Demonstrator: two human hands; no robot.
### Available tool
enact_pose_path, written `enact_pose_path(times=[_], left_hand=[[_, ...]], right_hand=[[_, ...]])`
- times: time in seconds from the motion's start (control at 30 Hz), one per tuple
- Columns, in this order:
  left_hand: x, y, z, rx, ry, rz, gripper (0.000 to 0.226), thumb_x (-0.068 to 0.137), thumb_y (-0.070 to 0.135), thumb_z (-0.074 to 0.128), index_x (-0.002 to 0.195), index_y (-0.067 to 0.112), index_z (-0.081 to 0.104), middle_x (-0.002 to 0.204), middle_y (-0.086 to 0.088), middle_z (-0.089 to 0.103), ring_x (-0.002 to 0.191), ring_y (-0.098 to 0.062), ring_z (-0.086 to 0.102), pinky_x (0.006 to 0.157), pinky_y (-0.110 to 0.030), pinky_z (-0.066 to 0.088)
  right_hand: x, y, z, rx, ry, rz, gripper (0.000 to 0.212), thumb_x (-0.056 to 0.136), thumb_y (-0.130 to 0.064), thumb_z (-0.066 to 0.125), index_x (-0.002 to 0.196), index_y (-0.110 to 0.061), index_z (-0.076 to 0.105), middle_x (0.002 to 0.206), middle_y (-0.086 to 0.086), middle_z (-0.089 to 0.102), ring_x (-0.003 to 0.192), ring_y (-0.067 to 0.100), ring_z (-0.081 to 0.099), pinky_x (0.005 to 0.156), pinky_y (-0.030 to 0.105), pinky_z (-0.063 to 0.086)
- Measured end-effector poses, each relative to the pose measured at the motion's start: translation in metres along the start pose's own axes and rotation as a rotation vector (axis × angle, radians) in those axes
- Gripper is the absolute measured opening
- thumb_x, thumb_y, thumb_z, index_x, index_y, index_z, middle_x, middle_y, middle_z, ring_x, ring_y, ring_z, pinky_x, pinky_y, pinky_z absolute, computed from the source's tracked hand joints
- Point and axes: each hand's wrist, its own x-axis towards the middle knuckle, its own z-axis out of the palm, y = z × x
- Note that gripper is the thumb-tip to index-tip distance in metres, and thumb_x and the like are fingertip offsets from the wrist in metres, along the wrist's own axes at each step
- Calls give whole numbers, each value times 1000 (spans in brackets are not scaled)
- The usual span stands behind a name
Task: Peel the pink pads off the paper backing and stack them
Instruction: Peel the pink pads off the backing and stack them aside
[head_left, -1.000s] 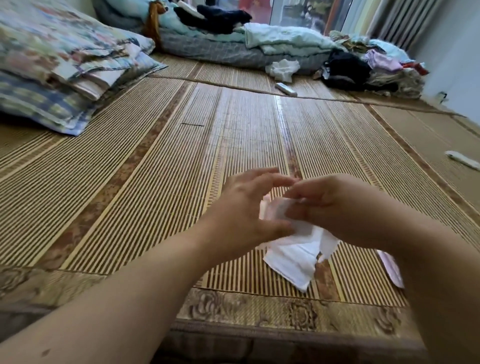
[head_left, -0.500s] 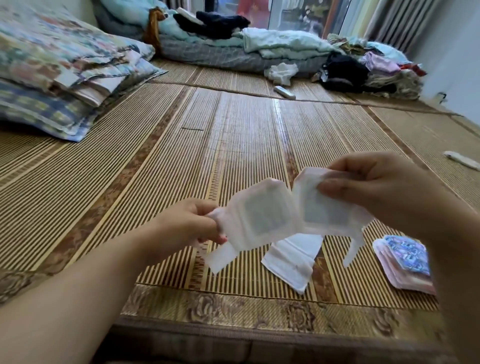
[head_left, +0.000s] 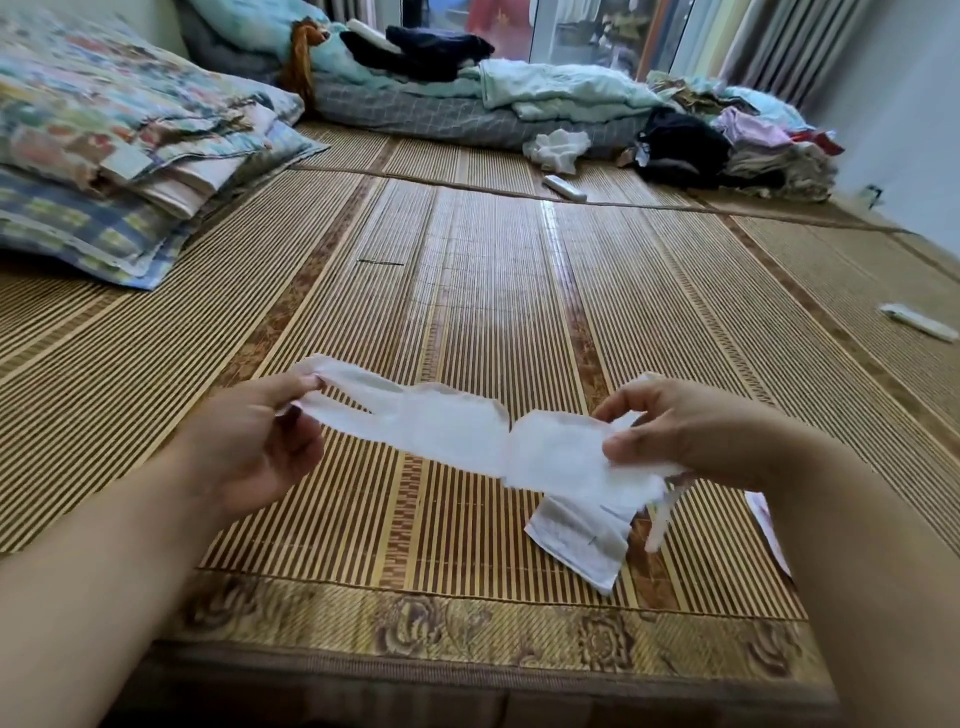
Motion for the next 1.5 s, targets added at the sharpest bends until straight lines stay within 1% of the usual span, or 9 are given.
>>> enact_pose_path(times=[0.17,0.37,0.5,0.67,0.83,0.97,1.2,1.4,1.5], left_hand=[[0,5,-11,-42,54,36,35,89,15,55,64,22,77,49,8,58,37,-2,50,41,-14,47],[0,3,-19,5,132,46,13,90,16,57,81,17,66,47,6,59,37,-3,53,40,-17,48],[4,-2,-22,308,156,122,11,90,19,59,90,10,66,76,-6,65,58,-13,58,45,-23,50],[-1,-8,-18,750,243,417,13,87,30,63,79,22,68,79,-6,70,66,-21,65,61,-42,58],[-3,-9,-7,677,263,449,12,84,33,67,80,22,70,82,-5,70,78,-27,66,68,-46,57],[-3,-10,4,409,225,324,10,85,25,66,85,15,67,79,-4,68,68,-17,62,52,-29,47],[-4,-17,16,402,163,311,9,87,21,65,80,16,67,79,-6,70,67,-18,63,53,-28,48],[-3,-18,14,425,152,331,9,87,22,64,79,18,68,78,-3,71,66,-16,65,48,-24,48],[-3,-19,15,428,146,345,10,87,22,64,78,18,67,76,-2,70,63,-13,64,43,-19,48]], right_hand=[[16,14,-9,115,-22,55,28,72,-7,76,98,-2,68,82,15,70,66,23,66,49,28,54],[43,23,7,178,322,126,15,80,-21,73,78,-7,68,59,4,61,51,14,59,46,26,47],[50,21,16,243,392,149,10,86,-12,67,81,-3,67,69,11,64,58,18,58,46,26,51],[49,9,22,-156,590,87,14,80,-18,72,73,-7,69,70,13,68,61,21,61,61,37,55],[53,-16,44,44,526,-33,18,78,-19,76,73,-4,67,59,8,63,44,10,57,44,23,50],[66,-26,73,112,429,-17,19,81,-17,72,76,0,68,61,8,64,44,10,59,44,22,50],[86,-27,104,133,297,87,15,87,-8,57,95,1,65,67,6,64,52,13,59,50,24,51],[90,-28,110,-219,325,42,25,83,-5,49,94,-3,71,86,15,70,74,24,61,75,43,55],[92,-28,118,-382,372,27,24,85,-6,52,94,-14,73,96,4,69,88,21,63,77,34,53]])
